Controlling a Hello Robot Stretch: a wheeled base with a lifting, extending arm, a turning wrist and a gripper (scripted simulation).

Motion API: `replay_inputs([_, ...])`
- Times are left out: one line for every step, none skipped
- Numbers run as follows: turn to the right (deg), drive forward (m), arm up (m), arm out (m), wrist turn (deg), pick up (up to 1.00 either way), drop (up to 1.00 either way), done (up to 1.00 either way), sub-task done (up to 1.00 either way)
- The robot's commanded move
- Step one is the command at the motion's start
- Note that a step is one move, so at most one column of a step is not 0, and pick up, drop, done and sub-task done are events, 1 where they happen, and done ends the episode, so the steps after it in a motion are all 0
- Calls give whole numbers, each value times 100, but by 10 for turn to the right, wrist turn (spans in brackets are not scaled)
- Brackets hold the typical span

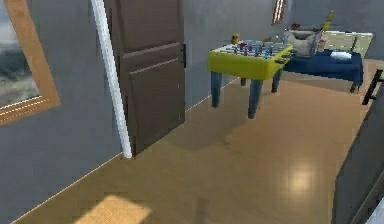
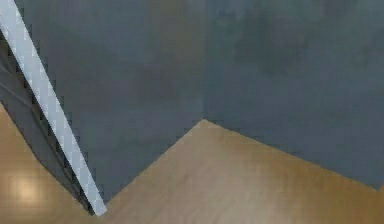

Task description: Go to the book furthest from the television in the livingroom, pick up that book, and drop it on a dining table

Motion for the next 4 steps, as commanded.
replay_inputs([90, 0, 0, 0, 0, 0, 0, 0, 0])
replay_inputs([0, 75, 0, 0, 0, 0, 0, 0, 0])
replay_inputs([210, 0, 0, 0, 0, 0, 0, 0, 0])
replay_inputs([0, 100, 0, 0, 0, 0, 0, 0, 0])
